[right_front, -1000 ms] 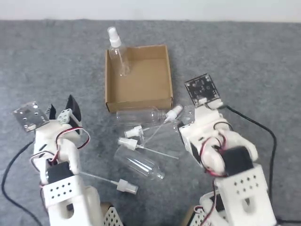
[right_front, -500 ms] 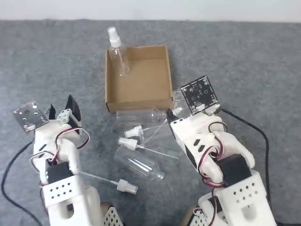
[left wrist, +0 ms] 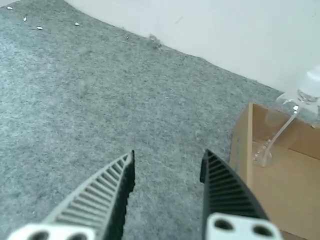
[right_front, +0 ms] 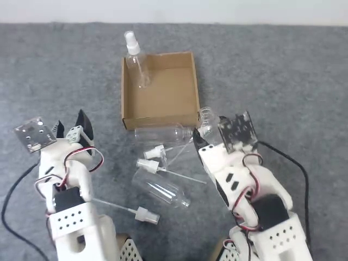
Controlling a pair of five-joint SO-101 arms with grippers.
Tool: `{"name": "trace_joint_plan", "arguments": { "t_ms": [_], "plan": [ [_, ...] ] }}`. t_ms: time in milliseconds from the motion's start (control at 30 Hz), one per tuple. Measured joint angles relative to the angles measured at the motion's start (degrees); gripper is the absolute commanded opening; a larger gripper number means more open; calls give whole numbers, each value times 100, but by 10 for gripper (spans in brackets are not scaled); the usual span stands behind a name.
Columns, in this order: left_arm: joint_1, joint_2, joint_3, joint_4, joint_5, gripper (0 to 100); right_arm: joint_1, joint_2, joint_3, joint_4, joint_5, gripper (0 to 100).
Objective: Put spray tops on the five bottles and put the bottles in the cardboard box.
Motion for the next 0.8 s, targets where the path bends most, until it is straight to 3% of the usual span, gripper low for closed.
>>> {"name": "trace_joint_plan", "arguments": {
  "t_ms": [267, 467, 733, 800],
  "plan": [
    [0, 0, 0, 0, 0, 205, 44, -677, 1134, -730, -9, 101],
    [167, 0, -9, 53, -492, 203, 695, -932, 1688, -1363, -9, 100],
    [264, 0, -1767, 2295, -712, 203, 923, -949, 2084, -1996, -185, 100],
    [440, 0, -2295, 2892, -1055, 203, 941, -949, 2084, -1996, -308, 100]
  ]
}}
